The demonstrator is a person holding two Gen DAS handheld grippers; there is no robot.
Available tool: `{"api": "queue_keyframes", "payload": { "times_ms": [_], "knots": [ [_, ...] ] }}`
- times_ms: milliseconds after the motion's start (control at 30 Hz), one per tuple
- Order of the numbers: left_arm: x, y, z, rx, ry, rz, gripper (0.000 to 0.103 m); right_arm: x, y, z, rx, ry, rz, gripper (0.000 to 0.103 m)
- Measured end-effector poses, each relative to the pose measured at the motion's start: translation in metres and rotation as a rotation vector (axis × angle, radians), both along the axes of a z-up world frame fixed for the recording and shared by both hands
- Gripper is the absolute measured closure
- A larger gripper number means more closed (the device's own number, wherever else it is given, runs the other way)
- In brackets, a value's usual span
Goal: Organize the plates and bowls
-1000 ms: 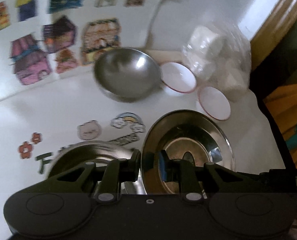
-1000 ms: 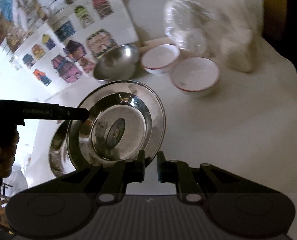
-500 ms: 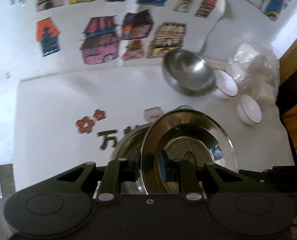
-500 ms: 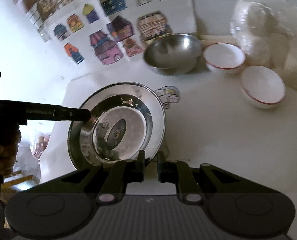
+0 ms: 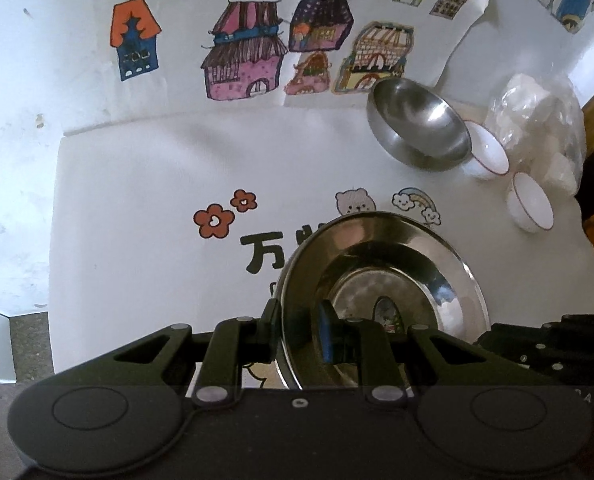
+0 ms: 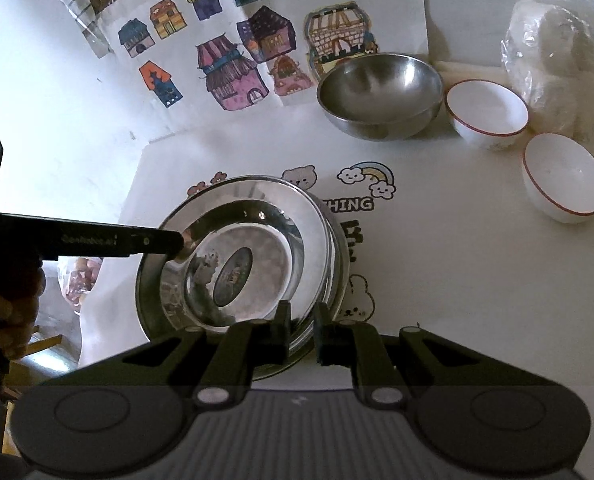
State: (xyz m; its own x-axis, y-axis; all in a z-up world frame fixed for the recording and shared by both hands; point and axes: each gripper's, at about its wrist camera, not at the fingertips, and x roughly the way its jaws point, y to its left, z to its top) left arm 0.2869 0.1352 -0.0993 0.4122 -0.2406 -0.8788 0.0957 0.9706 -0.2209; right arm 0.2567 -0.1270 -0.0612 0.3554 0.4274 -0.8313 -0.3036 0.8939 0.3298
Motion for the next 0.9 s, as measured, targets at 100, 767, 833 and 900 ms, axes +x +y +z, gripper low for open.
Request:
{"api": "queue_keyframes", "payload": {
  "times_ms": [100,767,833,900],
  "knots": [
    [0.000,-0.001,-0.004,0.009,0.006,-0.009,0.082,0.001,0.001,-0.002,-0.007,0.003,-0.003,0.090],
    [0.004,-0.012,-0.005,0.078,-0.018,-0.048,0.081,0.004,0.005,-0.005,-0.023,0.019,0.007,0.089],
    [0.004,-0.013,-0.005,0.083,-0.020,-0.046,0.080,0.004,0.005,-0.006,-0.020,0.023,0.009,0.089],
    [0.004,-0.012,-0.006,0.085,-0.015,-0.042,0.079,0.004,0.005,-0.006,-0.011,0.021,0.014,0.090]
  ]
}}
